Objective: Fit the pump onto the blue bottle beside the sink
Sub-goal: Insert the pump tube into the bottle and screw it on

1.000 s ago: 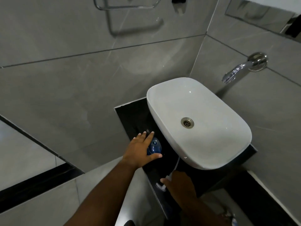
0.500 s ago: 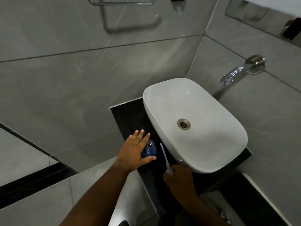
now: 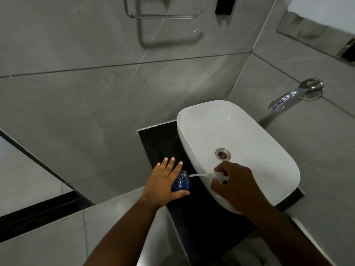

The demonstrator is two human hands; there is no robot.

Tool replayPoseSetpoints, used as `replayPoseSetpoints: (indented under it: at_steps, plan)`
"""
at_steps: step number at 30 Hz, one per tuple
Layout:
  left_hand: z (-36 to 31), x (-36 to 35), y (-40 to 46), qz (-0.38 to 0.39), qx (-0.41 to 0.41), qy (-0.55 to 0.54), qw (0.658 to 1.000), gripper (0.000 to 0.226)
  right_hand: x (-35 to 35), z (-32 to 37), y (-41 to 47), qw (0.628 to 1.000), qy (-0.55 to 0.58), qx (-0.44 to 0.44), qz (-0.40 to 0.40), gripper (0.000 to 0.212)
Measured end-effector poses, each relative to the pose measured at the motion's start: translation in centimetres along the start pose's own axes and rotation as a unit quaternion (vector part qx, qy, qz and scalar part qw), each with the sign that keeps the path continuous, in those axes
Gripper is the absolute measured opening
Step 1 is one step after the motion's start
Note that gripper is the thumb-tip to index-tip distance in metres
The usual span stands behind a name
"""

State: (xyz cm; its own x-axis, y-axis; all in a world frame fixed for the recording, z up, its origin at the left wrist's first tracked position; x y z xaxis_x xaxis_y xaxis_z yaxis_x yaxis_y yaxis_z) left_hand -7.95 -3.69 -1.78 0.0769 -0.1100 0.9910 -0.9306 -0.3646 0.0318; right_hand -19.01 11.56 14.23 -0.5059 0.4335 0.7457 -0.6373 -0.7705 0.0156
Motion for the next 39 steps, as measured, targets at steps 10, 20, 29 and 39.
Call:
replayPoseSetpoints:
  at_steps: [10,20,29,39]
  plan:
    - [0.1,-0.2,0.1,0.001,0.004,0.005,1.0,0.1,-1.0,2.7,1.0,0.997,-0.03,0.053,0.053,0.029]
    - [0.2,-0.6,0.3,-0.004,0.01,-0.007,1.0,0.098,-8.8,2.0,4.8,0.965,-0.104,0.07,0.23,0.035]
    - [0.3,-1.1,0.2,-0.008,0.011,-0.017,1.0,0.094,-10.8,1.3,6.0,0.964,-0.084,0.053,0.245,0.043]
    - [0.1,-0.8,0.2,-0.021,0.003,-0.034,0.999,0.093,-10.8,0.4,5.4,0.977,-0.048,0.061,0.196,0.049]
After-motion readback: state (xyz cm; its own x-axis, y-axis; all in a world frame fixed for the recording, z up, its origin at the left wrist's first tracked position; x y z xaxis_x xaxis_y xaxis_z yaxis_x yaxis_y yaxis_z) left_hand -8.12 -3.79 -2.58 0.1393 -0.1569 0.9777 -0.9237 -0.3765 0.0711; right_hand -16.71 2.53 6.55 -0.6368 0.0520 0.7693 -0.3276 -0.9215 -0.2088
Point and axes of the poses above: each hand's wrist, its own y-axis towards the middle knuckle, its own x-axis out of the back of the hand, z = x × y, the point moved 7 cm from there along y, towards the middle knuckle, and after that the axes turned 11 degrees about y, right-handed, at the moved point
